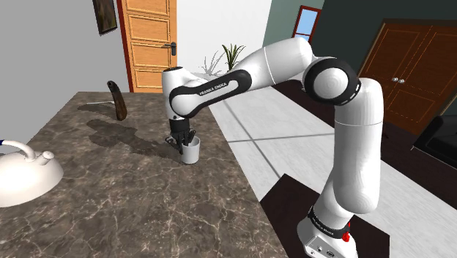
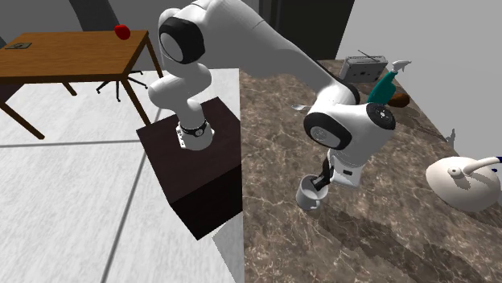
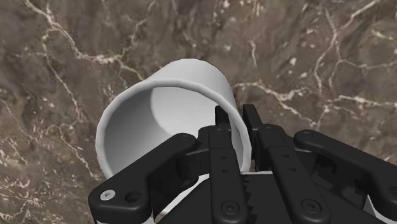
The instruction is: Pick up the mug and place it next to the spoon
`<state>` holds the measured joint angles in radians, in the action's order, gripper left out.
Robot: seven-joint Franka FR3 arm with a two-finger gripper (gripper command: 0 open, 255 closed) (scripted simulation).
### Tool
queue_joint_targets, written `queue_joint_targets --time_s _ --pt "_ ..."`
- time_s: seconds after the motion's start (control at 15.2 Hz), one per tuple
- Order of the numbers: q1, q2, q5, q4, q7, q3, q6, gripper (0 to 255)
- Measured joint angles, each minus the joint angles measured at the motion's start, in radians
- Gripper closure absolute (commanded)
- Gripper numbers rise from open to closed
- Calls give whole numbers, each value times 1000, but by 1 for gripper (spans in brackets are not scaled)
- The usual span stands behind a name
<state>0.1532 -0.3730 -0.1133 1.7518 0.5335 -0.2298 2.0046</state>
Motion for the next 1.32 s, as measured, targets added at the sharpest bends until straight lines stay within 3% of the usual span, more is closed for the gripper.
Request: queue_joint_targets --time_s 1.32 --pt "-1 76 24 -161 -19 -9 -234 255"
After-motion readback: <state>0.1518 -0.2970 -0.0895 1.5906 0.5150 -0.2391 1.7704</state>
